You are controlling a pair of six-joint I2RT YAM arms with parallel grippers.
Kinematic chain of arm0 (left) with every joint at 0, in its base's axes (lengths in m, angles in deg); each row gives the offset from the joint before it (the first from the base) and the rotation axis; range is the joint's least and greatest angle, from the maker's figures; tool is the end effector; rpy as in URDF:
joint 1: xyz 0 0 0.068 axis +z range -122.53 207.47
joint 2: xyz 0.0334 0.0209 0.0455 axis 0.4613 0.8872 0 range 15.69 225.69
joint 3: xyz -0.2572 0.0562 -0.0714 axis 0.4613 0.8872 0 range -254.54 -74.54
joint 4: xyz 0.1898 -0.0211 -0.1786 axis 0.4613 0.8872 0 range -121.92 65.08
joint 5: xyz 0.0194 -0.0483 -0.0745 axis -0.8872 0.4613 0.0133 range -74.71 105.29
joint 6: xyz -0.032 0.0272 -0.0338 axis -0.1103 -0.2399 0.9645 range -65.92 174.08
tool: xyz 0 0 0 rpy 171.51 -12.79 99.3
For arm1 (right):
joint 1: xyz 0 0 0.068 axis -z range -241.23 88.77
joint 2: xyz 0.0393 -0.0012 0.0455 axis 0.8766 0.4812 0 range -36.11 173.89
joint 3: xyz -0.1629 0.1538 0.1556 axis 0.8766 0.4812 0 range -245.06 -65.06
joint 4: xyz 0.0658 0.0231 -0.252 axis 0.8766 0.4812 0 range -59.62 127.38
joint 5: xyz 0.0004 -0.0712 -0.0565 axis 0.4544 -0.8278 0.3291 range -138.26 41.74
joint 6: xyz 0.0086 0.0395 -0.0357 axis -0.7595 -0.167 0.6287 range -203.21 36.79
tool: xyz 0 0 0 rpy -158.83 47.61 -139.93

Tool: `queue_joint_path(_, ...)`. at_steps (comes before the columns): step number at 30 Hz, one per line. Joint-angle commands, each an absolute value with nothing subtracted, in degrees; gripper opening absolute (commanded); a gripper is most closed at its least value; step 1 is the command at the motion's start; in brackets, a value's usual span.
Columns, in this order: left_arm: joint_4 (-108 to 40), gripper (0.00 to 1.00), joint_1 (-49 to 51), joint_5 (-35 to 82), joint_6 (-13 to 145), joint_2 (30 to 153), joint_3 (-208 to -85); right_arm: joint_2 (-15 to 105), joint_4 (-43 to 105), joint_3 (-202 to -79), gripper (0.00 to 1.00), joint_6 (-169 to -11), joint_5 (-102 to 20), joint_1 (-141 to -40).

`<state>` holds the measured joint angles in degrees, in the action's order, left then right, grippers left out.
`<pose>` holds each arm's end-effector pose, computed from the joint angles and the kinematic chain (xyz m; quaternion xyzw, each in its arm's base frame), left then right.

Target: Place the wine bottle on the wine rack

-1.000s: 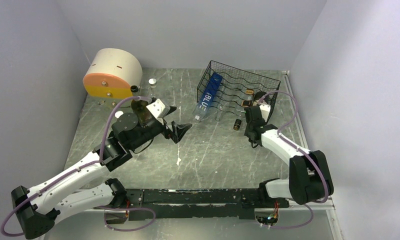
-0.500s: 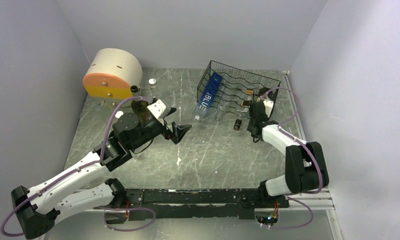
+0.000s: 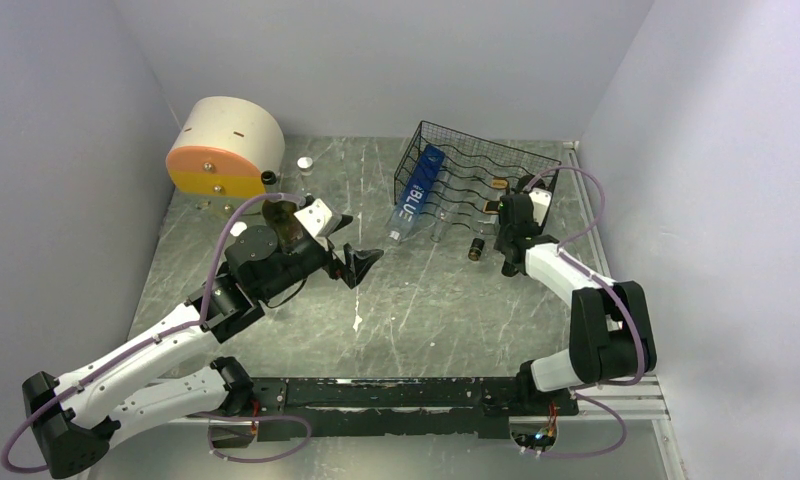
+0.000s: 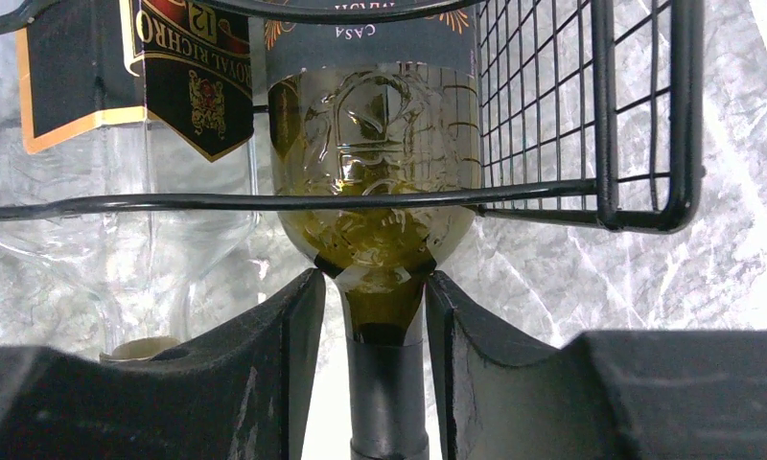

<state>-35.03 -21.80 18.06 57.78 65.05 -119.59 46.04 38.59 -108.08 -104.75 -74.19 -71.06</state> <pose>0.1334 -0.1575 0.3530 0.2922 0.6519 -0.3274 0.6184 0.2822 0.0331 0.1890 0.1739 0.8947 -0.1054 0.3978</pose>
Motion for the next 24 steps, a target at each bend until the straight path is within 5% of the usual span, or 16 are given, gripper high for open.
queue_joint_path(1, -34.6, 0.98, -21.7, 17.3, 57.3, 64.6, -121.1, 45.6, 36.2, -111.0, 0.46, -105.2, -74.2, -70.4)
queue_joint_path(24, -36.1, 0.98, -21.7, 11.7, 59.8, 65.1, -120.6, 32.5, 60.2, -109.9, 0.55, -112.5, -65.3, -70.5)
